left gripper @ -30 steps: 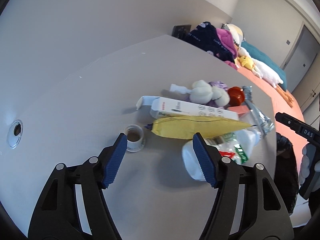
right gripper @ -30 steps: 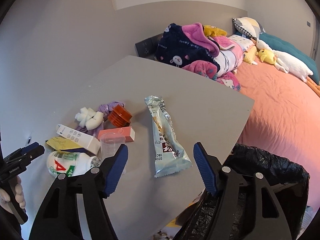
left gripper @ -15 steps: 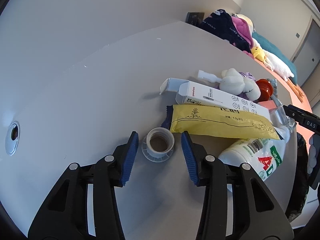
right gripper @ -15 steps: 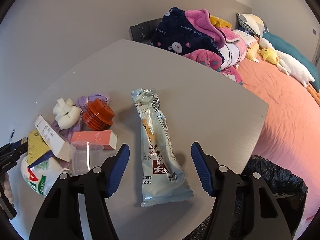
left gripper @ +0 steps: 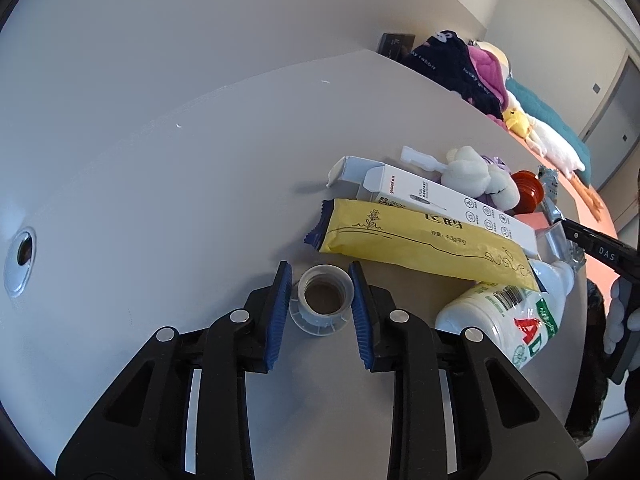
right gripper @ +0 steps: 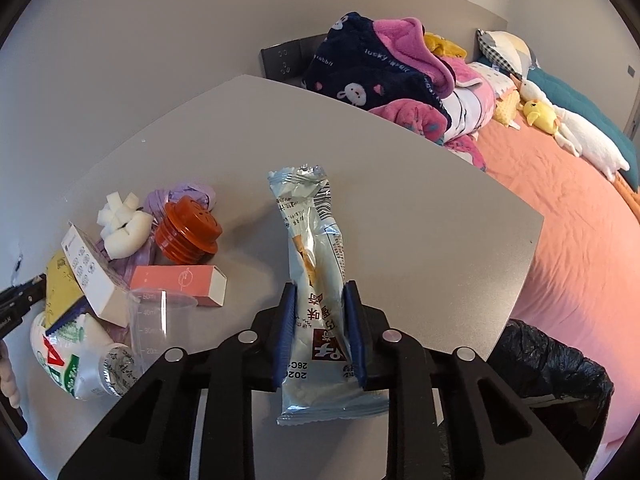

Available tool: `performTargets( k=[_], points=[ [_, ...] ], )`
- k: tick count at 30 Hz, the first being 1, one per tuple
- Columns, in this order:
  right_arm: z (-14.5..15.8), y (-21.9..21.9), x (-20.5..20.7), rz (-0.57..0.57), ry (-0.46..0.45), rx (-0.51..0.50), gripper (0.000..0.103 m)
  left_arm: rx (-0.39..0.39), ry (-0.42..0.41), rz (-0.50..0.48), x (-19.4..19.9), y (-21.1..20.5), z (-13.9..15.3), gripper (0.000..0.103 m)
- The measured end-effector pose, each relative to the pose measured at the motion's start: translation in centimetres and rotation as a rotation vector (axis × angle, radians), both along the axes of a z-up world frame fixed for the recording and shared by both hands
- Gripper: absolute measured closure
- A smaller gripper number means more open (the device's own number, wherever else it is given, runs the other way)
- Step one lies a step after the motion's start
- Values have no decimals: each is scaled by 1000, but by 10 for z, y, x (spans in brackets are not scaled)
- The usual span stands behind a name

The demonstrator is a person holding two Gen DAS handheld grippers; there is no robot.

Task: Collect trash
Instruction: 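Grasp the silver snack wrapper with the right tool while the left tool grasps the small white cup, then carry the wrapper and small cup over the black bag and release both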

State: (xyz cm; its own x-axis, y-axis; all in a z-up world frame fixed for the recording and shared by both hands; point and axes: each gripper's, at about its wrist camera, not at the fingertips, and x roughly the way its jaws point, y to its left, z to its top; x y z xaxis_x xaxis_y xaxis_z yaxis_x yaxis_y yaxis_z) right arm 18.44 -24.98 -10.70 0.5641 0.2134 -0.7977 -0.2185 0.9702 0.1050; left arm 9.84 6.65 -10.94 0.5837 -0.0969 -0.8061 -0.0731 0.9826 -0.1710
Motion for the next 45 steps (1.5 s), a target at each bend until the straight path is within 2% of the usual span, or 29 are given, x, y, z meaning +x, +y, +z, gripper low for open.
performTargets(
  k=[9,21,32,45],
  points=[
    [18,-6,-12,0,-15,70,82,-31,-25,6,-11,-1,13,74],
    [59,-14,-46,21,-66,161,82,-46,-107,-53,-25,-32,56,74],
    [95,-35,-93,26,-112,218,82,-55,-148,-186,-34,-85,84,74],
    [110,-75,-137,-50,-152,235,82,-82,-185,-357,-42,-150,107,74]
  ],
)
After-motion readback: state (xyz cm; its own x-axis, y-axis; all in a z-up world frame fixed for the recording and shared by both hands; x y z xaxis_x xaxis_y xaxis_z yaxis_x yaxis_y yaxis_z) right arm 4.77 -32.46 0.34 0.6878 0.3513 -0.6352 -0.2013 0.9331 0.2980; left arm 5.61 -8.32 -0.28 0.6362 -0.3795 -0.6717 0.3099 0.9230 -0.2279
